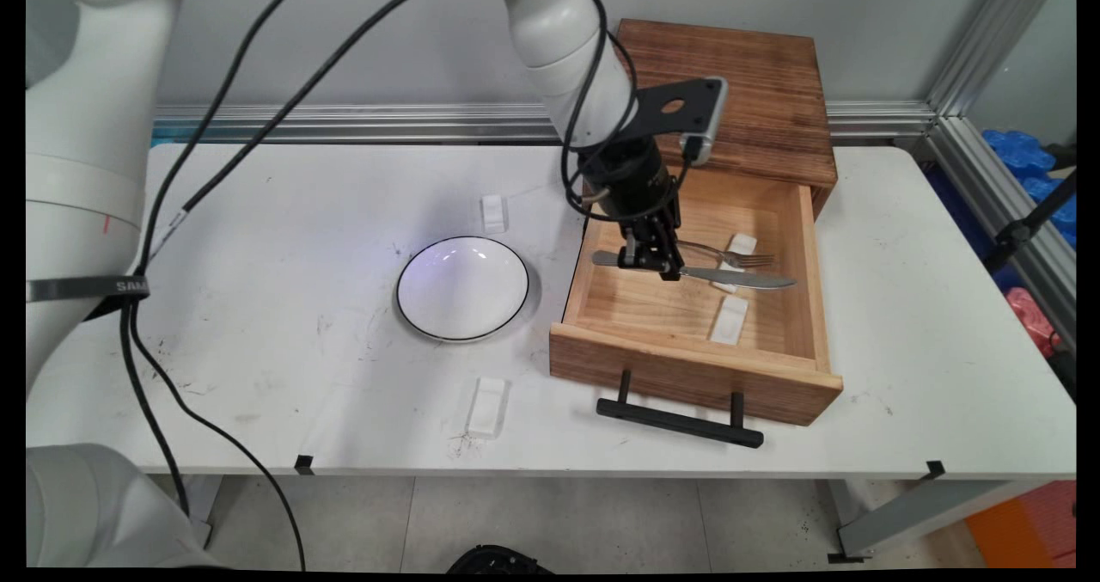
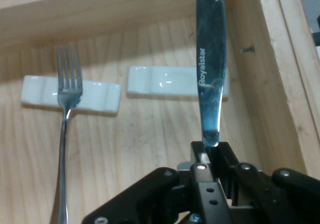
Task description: Place the picked object into the drawer
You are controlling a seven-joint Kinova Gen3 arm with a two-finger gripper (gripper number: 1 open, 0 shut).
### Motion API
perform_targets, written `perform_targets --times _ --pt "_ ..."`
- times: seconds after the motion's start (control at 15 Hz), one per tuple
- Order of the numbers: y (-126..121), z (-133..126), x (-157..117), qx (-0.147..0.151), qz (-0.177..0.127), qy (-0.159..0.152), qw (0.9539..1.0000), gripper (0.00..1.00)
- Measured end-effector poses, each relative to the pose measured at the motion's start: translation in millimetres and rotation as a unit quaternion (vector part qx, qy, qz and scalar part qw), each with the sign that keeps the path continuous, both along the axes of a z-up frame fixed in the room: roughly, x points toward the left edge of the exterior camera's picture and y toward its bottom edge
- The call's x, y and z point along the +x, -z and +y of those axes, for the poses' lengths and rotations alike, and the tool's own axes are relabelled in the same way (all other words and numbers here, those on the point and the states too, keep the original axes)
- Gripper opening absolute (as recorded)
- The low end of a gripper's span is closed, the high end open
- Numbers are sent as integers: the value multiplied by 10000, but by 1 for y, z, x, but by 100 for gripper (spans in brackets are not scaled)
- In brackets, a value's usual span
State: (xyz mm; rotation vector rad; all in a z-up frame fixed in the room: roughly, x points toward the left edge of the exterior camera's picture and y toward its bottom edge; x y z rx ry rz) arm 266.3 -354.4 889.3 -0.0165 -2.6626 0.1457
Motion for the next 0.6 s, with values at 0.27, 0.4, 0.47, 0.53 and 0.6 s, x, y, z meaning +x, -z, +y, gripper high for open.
perform_targets --times 0.27,0.4,0.47,0.53,0.6 --pt "9 -8 -9 -10 -40 120 9999 0" --pt "13 -11 -11 -18 -69 173 9998 0" --pt "16 -13 -12 -25 -82 200 9998 0" --pt "18 -15 -13 -29 -92 219 9997 0" --pt "20 -16 -13 -36 -100 239 9997 0"
